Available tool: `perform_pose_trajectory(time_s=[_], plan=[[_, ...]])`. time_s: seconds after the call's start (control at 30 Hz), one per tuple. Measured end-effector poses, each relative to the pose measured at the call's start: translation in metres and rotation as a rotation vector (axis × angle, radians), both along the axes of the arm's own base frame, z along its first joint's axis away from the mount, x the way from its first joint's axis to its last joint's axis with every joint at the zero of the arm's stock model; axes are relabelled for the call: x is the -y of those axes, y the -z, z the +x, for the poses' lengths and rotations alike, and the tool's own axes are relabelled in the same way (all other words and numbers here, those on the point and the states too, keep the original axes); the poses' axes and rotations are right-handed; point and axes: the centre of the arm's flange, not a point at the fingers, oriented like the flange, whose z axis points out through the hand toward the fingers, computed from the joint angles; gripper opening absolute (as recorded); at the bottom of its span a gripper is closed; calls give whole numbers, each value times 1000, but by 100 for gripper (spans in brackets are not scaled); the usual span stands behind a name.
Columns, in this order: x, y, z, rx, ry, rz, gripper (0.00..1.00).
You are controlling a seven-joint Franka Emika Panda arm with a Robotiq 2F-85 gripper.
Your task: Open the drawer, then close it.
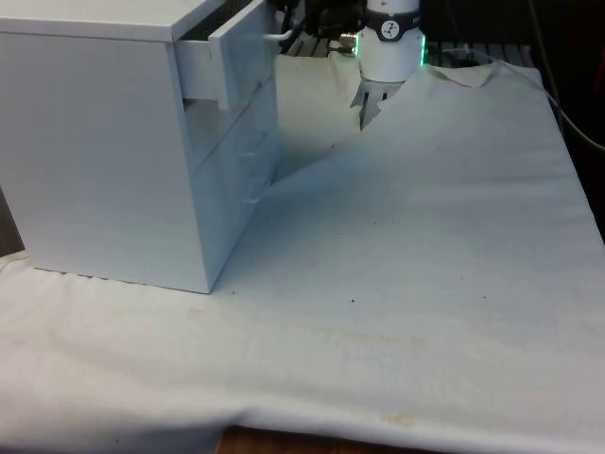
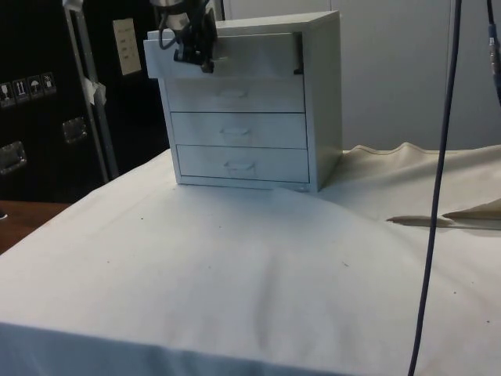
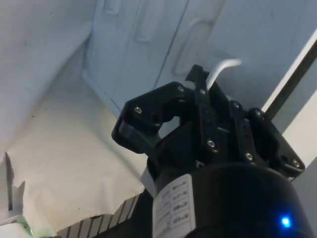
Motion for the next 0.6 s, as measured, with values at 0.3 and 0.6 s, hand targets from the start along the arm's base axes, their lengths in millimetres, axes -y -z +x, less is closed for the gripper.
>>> perform_pose_trajectory(time_s=[0.3,0.6], plan=[[-26,1,4,-6,1,-19,0],[-56,4,9,-9,-2,-40,0]])
